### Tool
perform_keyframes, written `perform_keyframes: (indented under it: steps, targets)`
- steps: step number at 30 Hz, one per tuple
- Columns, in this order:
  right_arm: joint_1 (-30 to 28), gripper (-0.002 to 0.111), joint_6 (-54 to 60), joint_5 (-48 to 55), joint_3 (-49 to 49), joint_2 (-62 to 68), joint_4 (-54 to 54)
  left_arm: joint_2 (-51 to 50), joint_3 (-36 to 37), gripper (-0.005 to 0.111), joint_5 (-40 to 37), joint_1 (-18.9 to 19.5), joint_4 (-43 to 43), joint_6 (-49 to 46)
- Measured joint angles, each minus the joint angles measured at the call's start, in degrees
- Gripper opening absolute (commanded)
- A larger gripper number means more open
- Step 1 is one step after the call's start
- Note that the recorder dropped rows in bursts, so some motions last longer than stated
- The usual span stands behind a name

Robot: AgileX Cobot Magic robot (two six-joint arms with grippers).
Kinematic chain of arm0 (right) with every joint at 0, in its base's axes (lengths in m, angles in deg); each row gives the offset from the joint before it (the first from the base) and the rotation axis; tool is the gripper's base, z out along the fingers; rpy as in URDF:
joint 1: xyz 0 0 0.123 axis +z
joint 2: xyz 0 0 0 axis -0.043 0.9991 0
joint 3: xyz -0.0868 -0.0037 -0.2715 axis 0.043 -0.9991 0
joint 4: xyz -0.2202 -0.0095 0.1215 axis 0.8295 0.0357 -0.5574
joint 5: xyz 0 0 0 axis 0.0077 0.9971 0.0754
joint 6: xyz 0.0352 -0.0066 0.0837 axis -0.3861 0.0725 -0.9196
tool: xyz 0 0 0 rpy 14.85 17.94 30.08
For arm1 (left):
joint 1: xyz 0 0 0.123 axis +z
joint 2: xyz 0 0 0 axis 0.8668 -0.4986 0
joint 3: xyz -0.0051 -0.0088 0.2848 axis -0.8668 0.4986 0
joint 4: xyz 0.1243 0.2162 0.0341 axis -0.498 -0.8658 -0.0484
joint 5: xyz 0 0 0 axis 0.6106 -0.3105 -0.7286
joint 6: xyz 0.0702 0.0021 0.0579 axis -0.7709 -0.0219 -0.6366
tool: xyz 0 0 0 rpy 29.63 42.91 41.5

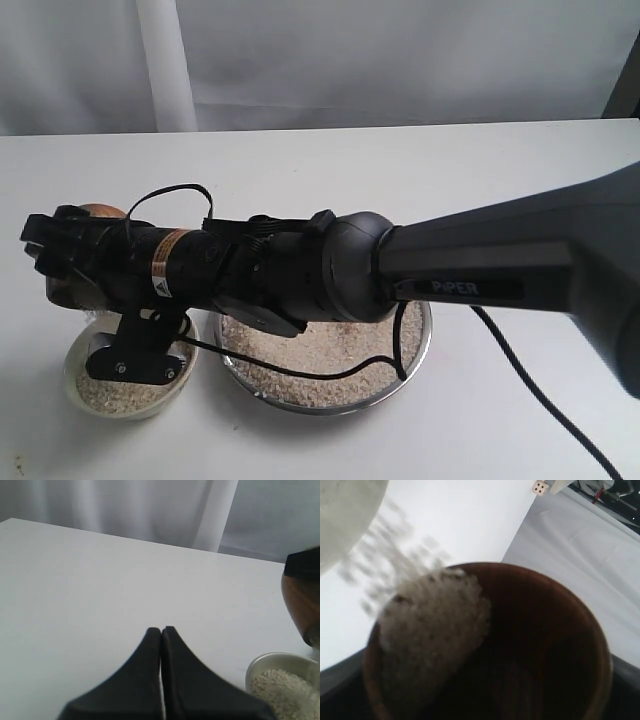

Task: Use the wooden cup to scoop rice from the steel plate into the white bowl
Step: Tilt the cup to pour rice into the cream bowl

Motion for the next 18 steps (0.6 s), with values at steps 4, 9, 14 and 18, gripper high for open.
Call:
perform_keyframes:
  steps: [4,9,14,18]
  targets:
    - [0.0,0.0,1.44,-0.41,0.0,0.0,0.0,0.0,0.0,0.0,0.0,0.0,0.0,0.0]
    - [0.0,0.0,1.91,-2.05,0.0,0.0,0.0,0.0,0.0,0.0,0.0,0.0,0.0,0.0]
    - [0.0,0.0,2.54,-3.09,0.0,0.0,-0.2,0.0,0.0,0.0,0.0,0.0,0.0,0.0]
    - [0.0,0.0,3.58,-3.91,0.0,0.0,-0.68,0.0,0.0,0.0,0.0,0.0,0.0,0.0]
